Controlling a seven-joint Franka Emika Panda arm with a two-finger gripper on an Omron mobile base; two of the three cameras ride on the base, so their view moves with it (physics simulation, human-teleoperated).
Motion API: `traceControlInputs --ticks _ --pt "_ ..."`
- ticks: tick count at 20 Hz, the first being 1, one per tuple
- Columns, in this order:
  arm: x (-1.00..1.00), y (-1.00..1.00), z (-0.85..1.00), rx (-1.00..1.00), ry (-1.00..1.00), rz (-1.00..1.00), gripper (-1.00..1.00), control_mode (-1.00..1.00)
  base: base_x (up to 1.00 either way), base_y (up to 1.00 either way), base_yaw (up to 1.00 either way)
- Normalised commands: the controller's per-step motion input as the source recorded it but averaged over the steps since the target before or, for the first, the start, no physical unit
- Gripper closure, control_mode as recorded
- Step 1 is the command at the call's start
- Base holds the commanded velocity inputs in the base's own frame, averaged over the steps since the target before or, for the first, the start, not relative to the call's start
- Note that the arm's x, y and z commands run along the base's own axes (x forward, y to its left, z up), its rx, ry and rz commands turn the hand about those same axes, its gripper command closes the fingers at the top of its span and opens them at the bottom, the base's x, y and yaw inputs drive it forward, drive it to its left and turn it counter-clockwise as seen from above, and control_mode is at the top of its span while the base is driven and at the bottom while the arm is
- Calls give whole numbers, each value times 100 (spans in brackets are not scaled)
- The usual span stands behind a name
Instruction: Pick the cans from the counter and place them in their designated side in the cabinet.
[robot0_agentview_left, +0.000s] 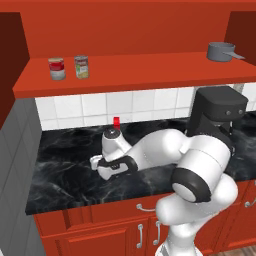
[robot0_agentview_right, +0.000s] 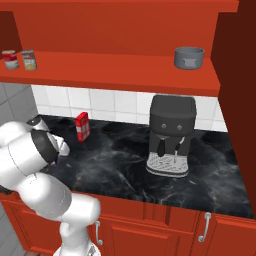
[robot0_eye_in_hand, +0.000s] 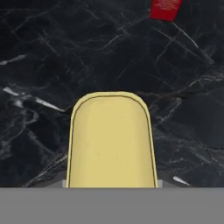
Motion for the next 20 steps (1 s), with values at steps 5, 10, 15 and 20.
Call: traceControlInputs --ticks 5,10,15,20 --pt "-30 -3 50 7 -3 1 100 -100 0 0 0" --pt "-28 -2 53 9 -5 0 100 -100 0 0 0" --pt "-32 -9 44 3 -7 7 100 -100 0 0 0" --pt "-43 -8 36 0 -6 9 100 -100 0 0 0"
